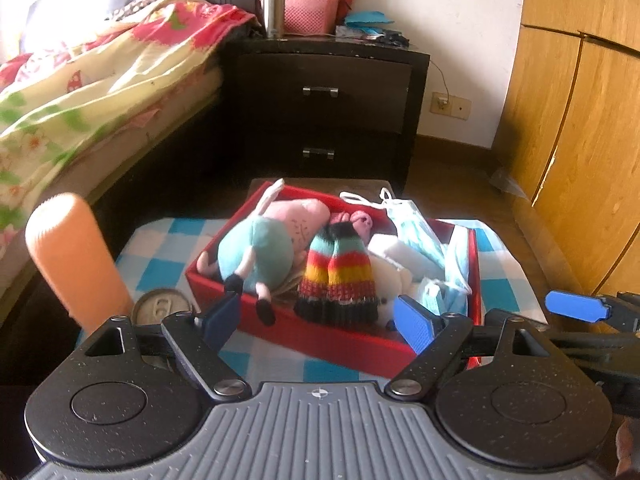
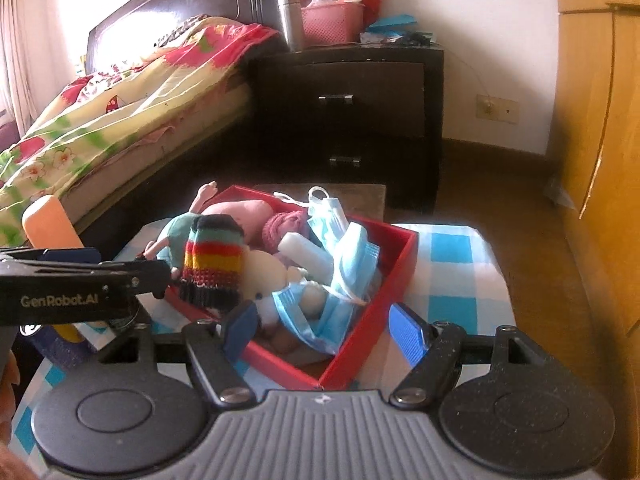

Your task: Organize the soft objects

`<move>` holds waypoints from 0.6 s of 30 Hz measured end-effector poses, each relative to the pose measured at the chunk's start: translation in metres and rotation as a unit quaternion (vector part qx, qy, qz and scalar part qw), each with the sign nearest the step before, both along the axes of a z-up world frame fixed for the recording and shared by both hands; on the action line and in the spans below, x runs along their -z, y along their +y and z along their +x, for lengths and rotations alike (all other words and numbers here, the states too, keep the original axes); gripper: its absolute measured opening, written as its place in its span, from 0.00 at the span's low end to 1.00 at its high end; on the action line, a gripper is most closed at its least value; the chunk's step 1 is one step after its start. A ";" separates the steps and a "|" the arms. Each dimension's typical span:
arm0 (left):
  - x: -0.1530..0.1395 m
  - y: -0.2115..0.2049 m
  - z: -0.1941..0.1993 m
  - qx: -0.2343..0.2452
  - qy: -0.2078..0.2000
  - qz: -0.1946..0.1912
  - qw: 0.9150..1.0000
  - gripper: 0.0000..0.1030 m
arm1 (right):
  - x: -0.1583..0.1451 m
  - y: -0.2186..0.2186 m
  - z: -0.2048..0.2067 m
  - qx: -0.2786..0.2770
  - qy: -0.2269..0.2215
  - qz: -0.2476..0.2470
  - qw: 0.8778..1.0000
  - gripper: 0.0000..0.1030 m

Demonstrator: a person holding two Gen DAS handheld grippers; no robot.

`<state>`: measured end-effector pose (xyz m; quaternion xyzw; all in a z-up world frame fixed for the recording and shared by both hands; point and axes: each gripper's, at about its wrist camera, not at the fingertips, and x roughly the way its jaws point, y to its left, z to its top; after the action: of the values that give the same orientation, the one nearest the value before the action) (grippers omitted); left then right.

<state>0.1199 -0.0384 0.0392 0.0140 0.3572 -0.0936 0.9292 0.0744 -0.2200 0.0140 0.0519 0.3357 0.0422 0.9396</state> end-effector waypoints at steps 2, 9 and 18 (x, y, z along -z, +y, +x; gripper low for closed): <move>0.003 0.002 -0.005 0.001 0.006 -0.001 1.000 0.79 | -0.001 -0.003 -0.006 0.002 0.000 0.002 1.000 0.50; 0.015 0.002 -0.034 0.000 0.021 0.006 1.000 0.79 | 0.004 -0.009 -0.033 0.007 0.007 0.007 1.000 0.50; 0.027 0.000 -0.065 0.004 0.036 0.010 0.999 0.79 | 0.010 -0.010 -0.068 0.009 0.011 0.001 1.000 0.50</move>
<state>0.0553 -0.0385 0.0127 0.0216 0.3916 -0.0939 0.9151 0.0064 -0.2300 0.0044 0.0565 0.3459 0.0340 0.9359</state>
